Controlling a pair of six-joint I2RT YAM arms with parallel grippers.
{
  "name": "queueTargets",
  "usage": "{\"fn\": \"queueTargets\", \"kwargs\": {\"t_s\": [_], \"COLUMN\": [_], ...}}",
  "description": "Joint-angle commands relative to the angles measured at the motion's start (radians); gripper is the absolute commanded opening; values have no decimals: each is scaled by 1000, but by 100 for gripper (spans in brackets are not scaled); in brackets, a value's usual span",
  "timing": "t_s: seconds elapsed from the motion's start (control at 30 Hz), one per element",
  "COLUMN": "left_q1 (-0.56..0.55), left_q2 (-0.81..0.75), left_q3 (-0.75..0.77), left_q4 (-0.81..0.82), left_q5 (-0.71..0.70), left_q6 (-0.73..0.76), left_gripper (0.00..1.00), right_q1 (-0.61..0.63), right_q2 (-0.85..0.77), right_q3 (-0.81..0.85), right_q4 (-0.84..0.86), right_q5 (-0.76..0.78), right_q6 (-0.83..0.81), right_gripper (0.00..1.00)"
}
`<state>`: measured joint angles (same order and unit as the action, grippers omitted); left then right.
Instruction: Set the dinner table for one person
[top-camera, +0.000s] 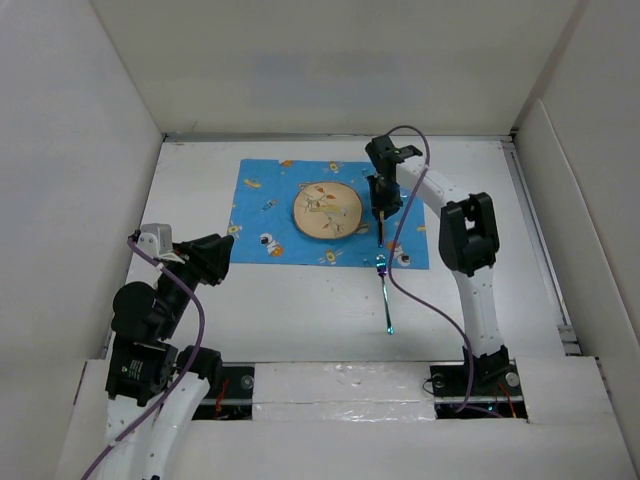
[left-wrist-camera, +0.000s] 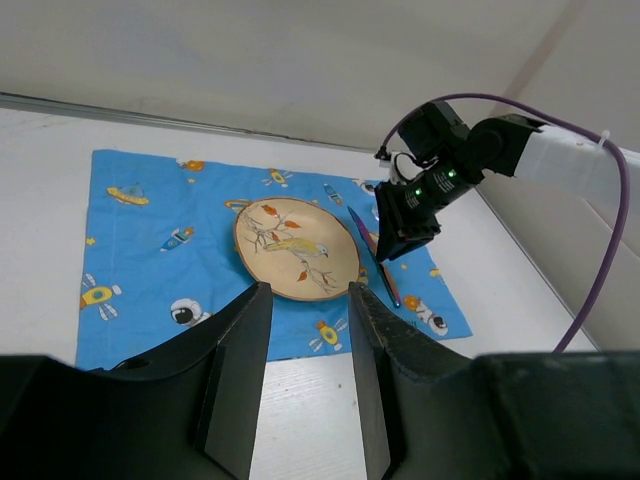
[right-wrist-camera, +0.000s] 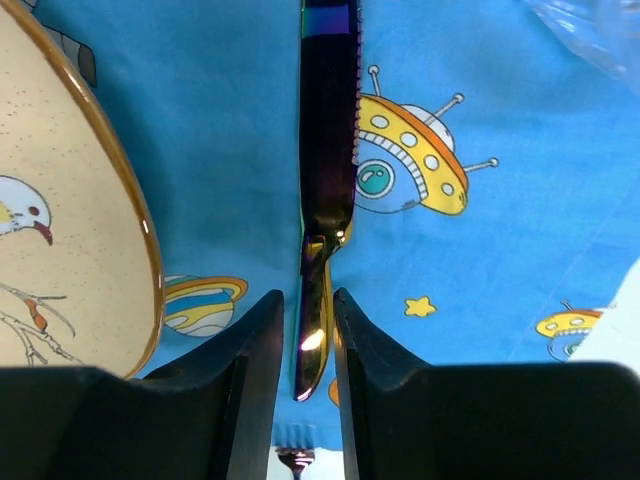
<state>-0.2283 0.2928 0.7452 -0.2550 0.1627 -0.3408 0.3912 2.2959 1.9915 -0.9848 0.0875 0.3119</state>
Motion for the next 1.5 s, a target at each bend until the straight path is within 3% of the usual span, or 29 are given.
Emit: {"fn": "queueTargets", "kwargs": {"t_s": [0.0,0.13,0.27,0.4,0.53,0.57,0.7,0.8,1.03,1.23,1.27,1.3,1.33,1.4,1.47], "left_q1": [-5,-5,-5,-5,-5,-5,-5,-5,-5,-5,-5,-5,-5,-5,-5], "left_q2": [11,6,3,9,3,5,5,5,6,9,9,6,6,14,11], "left_q3": [3,5,3,5,5,5,3,2,-1,-1,-1,-3,-3,0,0], "left_q4": [37,34,34,37,37,39,37,36,39,40,39,40,40,39,40], "left_q5": [17,12,6,8,9,8,12,6,12,20,21,21,17,18,21], "left_q6": [13,13,13,11,11,11,11,13,11,10,11,11,11,11,11], "left_gripper": [33,33,33,33,33,33,33,33,33,33,33,33,33,33,33], "right_q1": [1,1,43,161,331,350,428,448,448,429,429,420,420,434,445], "right_q2": [-105,-258,-533,-864,-1002,-1012,-975,-902,-771,-682,-681,-678,-684,-726,-762], "right_q3": [38,-72,-403,-798,-1009,-1036,-1100,-1091,-1074,-1073,-1077,-1085,-1091,-1135,-1169], "right_q4": [11,44,193,258,281,284,308,311,420,482,489,494,488,483,477], "right_q5": [29,29,-20,12,70,73,109,193,218,225,224,227,231,239,236], "right_q6": [-17,-13,57,159,285,315,355,360,337,349,352,357,372,404,423], "right_gripper": [34,36,0,0,2,16,41,44,46,42,38,28,10,0,0]}}
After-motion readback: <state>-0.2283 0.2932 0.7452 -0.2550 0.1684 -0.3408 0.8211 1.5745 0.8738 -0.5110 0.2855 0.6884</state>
